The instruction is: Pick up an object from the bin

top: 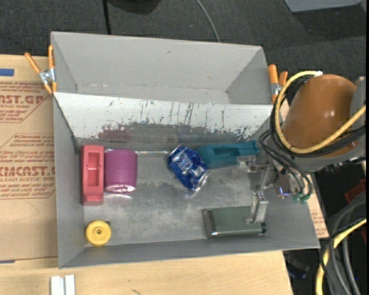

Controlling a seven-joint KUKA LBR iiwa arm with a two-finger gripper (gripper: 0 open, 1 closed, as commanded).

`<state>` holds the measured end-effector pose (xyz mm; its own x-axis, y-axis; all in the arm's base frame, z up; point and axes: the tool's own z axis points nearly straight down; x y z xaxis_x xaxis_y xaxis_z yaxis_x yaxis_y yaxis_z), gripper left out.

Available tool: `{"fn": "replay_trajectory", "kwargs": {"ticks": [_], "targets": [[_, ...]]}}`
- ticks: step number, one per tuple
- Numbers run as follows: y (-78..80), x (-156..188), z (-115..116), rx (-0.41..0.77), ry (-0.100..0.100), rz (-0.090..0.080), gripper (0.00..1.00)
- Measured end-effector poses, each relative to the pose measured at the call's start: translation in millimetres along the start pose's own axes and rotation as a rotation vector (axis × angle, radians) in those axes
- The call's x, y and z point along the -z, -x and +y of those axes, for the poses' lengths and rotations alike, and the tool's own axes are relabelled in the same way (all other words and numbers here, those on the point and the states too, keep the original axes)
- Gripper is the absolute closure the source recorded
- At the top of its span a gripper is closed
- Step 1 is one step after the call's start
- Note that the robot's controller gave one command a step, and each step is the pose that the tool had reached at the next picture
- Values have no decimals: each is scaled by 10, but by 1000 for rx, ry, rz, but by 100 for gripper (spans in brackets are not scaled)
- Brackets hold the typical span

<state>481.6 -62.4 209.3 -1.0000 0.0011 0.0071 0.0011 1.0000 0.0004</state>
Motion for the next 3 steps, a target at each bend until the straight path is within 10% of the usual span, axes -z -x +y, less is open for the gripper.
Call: {"fn": "replay_trajectory", "kwargs": {"ticks": [1, 3], "targets": [[15, 44, 4, 1, -1, -8, 0], [-9, -1072, -13, -80, 0, 0, 0]]}}
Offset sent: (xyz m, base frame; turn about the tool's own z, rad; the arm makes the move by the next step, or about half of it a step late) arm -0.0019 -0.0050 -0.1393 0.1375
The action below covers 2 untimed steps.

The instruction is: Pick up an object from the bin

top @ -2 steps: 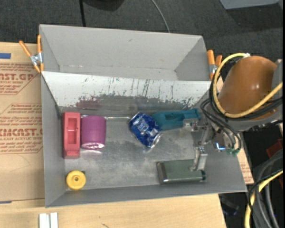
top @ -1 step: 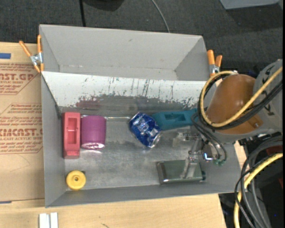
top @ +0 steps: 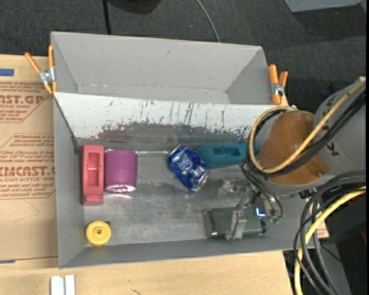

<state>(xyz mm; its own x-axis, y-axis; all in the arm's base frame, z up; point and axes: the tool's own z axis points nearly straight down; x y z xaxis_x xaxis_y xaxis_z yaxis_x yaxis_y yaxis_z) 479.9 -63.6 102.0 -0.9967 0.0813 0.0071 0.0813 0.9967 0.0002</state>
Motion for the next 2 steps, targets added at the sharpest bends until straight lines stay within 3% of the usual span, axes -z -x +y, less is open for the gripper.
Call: {"fn": "replay_trajectory", "kwargs": {"ticks": [1, 2], "targets": [[10, 253, -38, -36, 2, -12, 0], [21, -337, 177, 106, 0, -7, 0]]}}
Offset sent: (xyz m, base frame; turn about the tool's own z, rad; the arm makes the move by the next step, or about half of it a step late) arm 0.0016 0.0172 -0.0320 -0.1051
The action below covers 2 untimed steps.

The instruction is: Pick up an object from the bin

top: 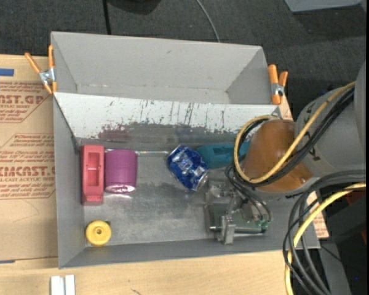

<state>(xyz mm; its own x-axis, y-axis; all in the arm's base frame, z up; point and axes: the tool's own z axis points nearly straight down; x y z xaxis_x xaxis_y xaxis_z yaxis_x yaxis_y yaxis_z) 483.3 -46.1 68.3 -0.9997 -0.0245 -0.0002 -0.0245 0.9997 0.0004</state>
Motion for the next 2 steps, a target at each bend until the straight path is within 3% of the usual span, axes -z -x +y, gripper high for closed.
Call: {"fn": "replay_trajectory", "kwargs": {"ticks": [1, 2], "targets": [[-26, 29, -228, -49, 7, -9, 100], [-26, 29, -228, -49, 7, -9, 100]]}}
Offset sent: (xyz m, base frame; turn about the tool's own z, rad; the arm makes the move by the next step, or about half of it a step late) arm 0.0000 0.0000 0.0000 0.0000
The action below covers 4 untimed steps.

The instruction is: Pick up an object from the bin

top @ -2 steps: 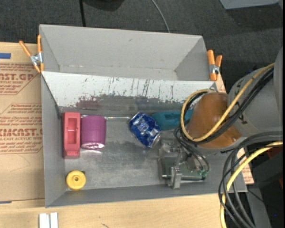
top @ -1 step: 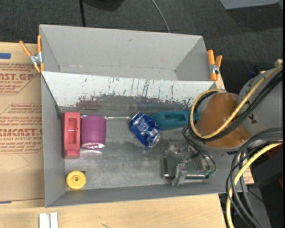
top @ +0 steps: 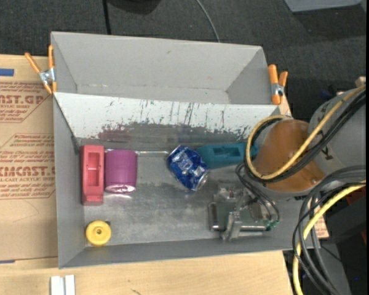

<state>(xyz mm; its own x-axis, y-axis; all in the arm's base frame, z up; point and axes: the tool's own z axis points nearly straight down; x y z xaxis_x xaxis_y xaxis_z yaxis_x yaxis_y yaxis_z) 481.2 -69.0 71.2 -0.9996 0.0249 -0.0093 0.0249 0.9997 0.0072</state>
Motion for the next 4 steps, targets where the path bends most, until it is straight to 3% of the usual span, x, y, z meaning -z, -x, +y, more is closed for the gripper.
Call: {"fn": "replay_trajectory", "kwargs": {"ticks": [2, 3, 4], "targets": [[-39, 223, 0, 1, 0, 13, 100], [-9, 472, 17, 1, 1, 3, 100], [-20, 504, 18, 1, 2, 9, 100]]}}
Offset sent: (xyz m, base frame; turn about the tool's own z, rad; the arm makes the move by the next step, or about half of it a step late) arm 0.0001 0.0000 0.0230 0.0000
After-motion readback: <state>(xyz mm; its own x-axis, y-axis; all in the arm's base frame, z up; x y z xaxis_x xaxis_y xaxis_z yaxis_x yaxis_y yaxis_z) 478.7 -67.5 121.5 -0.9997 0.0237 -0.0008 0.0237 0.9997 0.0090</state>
